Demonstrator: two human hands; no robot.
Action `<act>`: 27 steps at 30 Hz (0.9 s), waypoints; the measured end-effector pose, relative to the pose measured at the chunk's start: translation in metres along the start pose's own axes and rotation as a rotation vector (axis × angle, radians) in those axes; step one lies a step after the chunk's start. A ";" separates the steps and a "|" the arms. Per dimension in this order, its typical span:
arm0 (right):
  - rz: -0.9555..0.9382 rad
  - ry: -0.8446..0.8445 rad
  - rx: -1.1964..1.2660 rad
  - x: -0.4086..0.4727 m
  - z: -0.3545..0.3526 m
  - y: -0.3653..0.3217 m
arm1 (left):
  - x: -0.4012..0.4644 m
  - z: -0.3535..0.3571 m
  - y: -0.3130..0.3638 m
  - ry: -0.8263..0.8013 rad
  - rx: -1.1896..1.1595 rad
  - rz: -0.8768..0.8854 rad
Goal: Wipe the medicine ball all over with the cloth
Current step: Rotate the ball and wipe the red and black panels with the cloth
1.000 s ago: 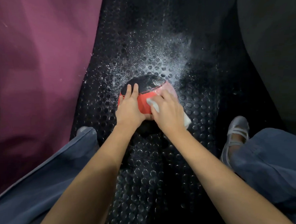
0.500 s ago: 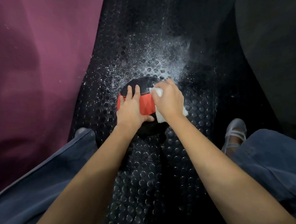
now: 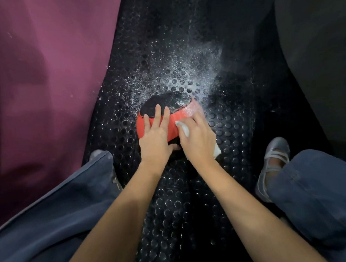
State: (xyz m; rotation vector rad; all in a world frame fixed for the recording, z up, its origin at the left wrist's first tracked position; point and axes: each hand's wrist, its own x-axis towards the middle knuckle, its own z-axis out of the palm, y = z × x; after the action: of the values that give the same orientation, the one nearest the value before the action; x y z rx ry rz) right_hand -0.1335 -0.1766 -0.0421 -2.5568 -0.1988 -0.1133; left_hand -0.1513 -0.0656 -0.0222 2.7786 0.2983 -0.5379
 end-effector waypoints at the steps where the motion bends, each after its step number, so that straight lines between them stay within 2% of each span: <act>1: -0.004 -0.002 -0.008 0.010 0.001 -0.005 | 0.000 0.001 0.000 0.000 -0.001 0.002; 6: -0.022 -0.109 -0.052 0.033 -0.001 -0.017 | 0.005 -0.006 -0.003 -0.029 -0.051 -0.029; 10: 0.019 -0.003 -0.018 -0.012 -0.006 0.008 | 0.007 -0.007 0.000 -0.032 -0.050 -0.027; 12: 0.044 -0.002 0.014 -0.010 -0.004 0.011 | 0.006 -0.006 0.002 -0.028 -0.008 -0.012; 17: 0.029 -0.116 -0.021 0.046 0.001 -0.013 | 0.005 -0.004 -0.001 -0.031 0.007 -0.017; 23: 0.024 -0.051 -0.056 -0.001 -0.008 0.006 | 0.012 -0.008 0.002 -0.041 -0.023 -0.034; 27: 0.047 -0.123 -0.041 0.033 -0.005 -0.005 | 0.006 -0.002 0.003 -0.019 -0.004 -0.008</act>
State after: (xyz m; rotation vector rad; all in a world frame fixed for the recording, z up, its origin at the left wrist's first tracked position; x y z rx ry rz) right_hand -0.1022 -0.1719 -0.0310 -2.6092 -0.1846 0.0580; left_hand -0.1443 -0.0671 -0.0219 2.7681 0.3056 -0.5650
